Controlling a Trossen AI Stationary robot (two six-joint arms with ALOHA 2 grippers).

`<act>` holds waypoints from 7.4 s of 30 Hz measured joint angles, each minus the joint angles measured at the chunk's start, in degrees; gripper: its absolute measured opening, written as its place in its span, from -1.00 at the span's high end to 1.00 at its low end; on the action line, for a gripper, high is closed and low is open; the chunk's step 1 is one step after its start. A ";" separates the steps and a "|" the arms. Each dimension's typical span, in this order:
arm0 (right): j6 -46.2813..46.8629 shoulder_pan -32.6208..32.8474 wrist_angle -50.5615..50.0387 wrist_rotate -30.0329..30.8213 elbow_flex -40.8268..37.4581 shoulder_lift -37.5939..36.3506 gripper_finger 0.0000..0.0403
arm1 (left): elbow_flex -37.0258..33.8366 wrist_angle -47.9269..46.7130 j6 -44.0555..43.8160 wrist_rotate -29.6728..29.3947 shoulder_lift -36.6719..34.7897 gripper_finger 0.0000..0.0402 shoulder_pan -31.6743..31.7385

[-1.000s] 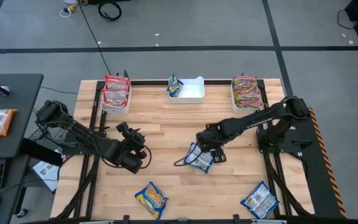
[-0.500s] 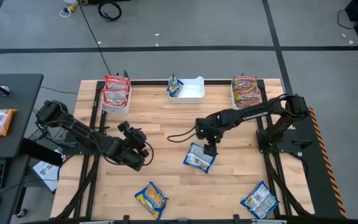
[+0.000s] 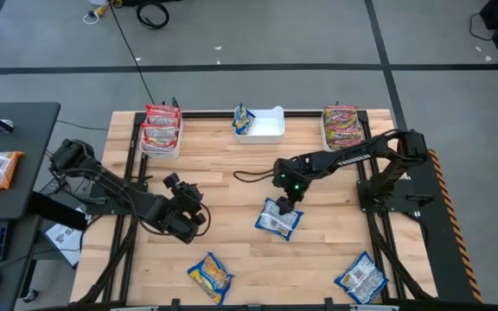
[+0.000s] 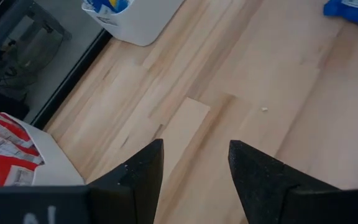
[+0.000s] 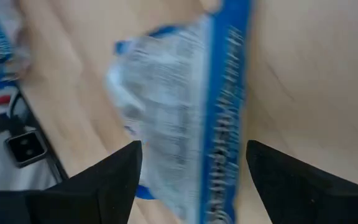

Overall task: Sort Maruchan noodles
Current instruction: Put the blue noodle pack into the middle white bin

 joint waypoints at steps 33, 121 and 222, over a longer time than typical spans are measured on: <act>-10.08 2.32 -20.95 39.10 25.94 -1.33 0.95 | 0.00 14.86 34.25 16.45 0.02 0.07 14.99; -13.35 -26.68 -63.90 49.26 61.59 26.25 0.92 | -0.04 56.98 48.98 43.32 19.08 -0.21 51.19; -14.63 -23.88 -35.62 33.95 55.63 26.29 0.93 | -0.06 62.26 47.99 39.68 23.92 -0.21 49.65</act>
